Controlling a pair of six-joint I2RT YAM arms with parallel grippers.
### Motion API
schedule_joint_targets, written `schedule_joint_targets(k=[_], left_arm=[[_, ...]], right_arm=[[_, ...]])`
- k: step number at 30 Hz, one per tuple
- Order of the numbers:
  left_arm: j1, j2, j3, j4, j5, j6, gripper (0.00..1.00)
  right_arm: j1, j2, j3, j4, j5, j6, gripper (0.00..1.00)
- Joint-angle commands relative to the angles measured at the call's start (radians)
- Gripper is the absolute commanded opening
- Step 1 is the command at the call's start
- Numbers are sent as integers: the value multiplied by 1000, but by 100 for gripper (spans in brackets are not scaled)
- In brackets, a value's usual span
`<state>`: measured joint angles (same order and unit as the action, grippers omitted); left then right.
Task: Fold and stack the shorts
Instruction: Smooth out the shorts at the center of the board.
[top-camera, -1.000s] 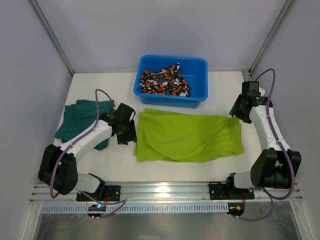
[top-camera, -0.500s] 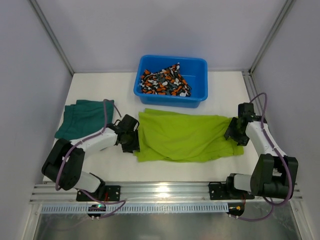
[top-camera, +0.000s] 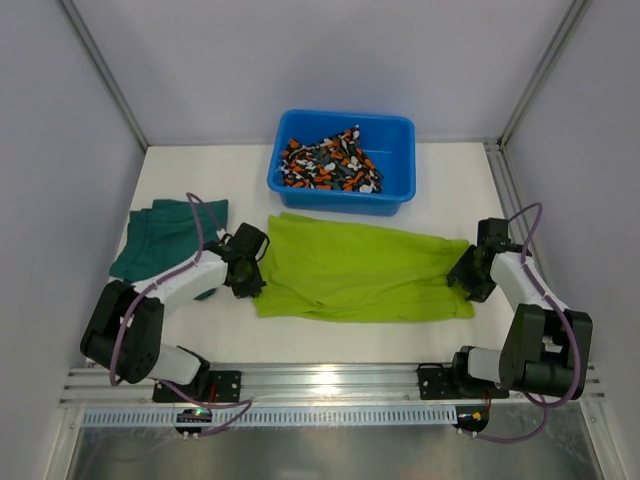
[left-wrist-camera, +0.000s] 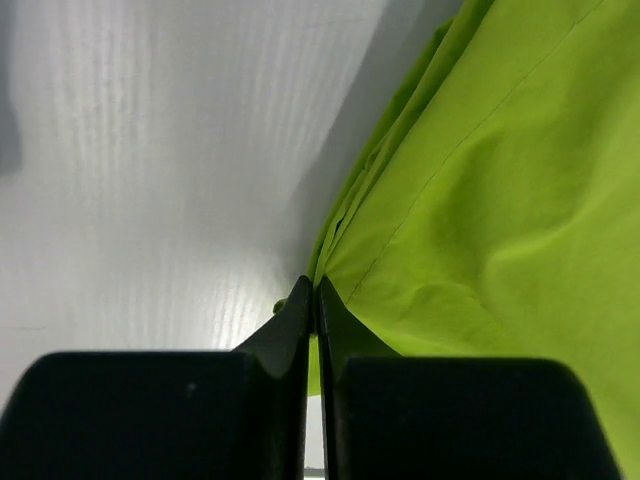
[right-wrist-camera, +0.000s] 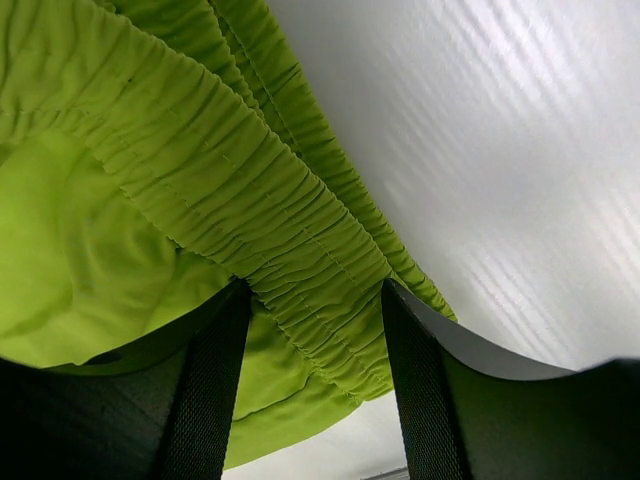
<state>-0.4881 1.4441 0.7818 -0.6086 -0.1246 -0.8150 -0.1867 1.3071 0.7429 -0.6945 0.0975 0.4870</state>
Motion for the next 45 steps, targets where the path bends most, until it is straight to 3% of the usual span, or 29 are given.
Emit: schedule_joint_targets(k=[1,3,4,7,11,15,25,26,27,29,30,39,42,45], left_arm=[[28,-76,17,-112,-92,-33,1],[28,-125,30,-103,-9,-26,14],[28,-145,30,-94,14,-20,31],[17,-227,30,-105,46,2,44],[16,-280,-7,-154,91,-9,45],[6,-295,-97,-100,172,-50,45],[-20,-249,-199,7,171,-136,43],[-20,-232,-191,4,143,-141,39],[-20,-225,-188,4,134,-144,21],[-20,-214,-178,-16,71,-148,2],[-20,-203,-161,-26,51,-147,0],[-18,-209,-67,-191,-165,-158,0],[-10,-217,-53,-180,-172,-153,0],[-12,-209,-36,-157,-57,-122,0]], right_arm=[[-2,-90,-83,69,-82,97,59],[-2,-134,-105,70,-82,117,58],[-2,-144,-103,67,-82,119,58],[-2,-181,-82,41,-82,104,58],[-2,-178,-47,29,-74,84,58],[-2,-143,-62,55,-79,74,58],[-2,-135,-69,75,-64,64,58],[-2,-137,-71,75,-58,62,58],[-2,-135,-73,76,-55,59,58],[-3,-129,-77,70,-33,56,58],[-5,-124,-74,66,-21,65,58],[-13,-89,-77,59,11,68,58],[-13,-98,-76,61,1,71,58],[-14,-111,-70,58,-4,70,58]])
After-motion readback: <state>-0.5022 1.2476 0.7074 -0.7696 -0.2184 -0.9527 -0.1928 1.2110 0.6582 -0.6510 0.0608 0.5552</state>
